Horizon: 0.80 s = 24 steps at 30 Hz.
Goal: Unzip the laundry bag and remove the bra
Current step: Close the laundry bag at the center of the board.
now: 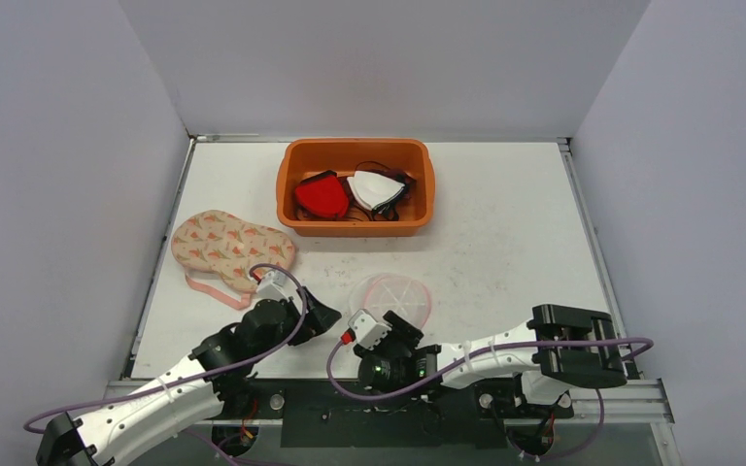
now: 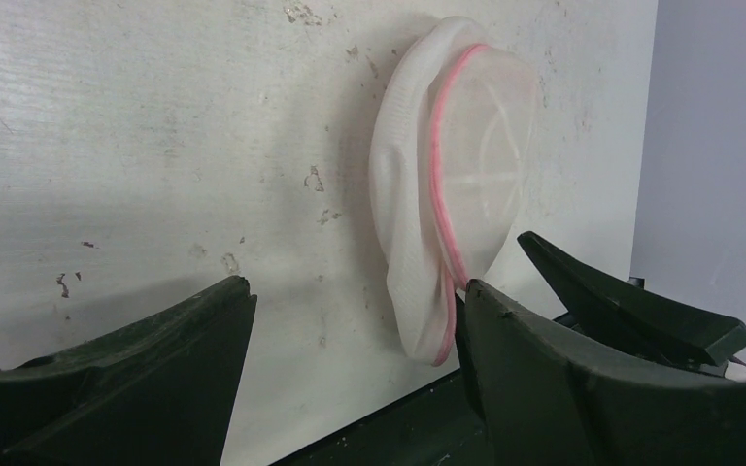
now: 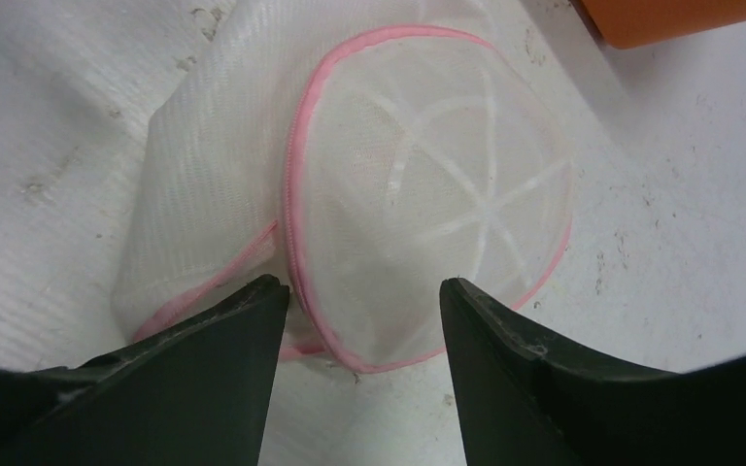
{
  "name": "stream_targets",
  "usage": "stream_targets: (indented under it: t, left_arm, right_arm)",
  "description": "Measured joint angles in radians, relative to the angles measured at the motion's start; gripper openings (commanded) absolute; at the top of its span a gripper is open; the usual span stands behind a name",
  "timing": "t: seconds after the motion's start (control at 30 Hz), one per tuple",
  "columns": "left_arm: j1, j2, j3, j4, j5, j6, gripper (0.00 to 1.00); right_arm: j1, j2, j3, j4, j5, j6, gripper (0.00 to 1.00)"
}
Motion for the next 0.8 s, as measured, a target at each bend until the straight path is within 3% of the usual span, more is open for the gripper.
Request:
stream_targets:
  t: [0.23,0.47,0.8]
  left_arm:
    - [0.000,0.017,-0.008,0.001,0.000,-0.003,0.78]
    - [0.000,0.031,-0.009,0.011,0.000,0.002,0.78]
    - [0.000,0.116,0.056,0.051,0.008,0.039,0.78]
  right_arm:
    - [-0.011,0.013,0.000,-0.006,0.050,0.016,0.09]
    - [0.023,-0.076,0.052,-0.148,0.144,0.080,0.05]
    - [0.047,-0.257,0.270,-0.463,0.267,0.202,0.05]
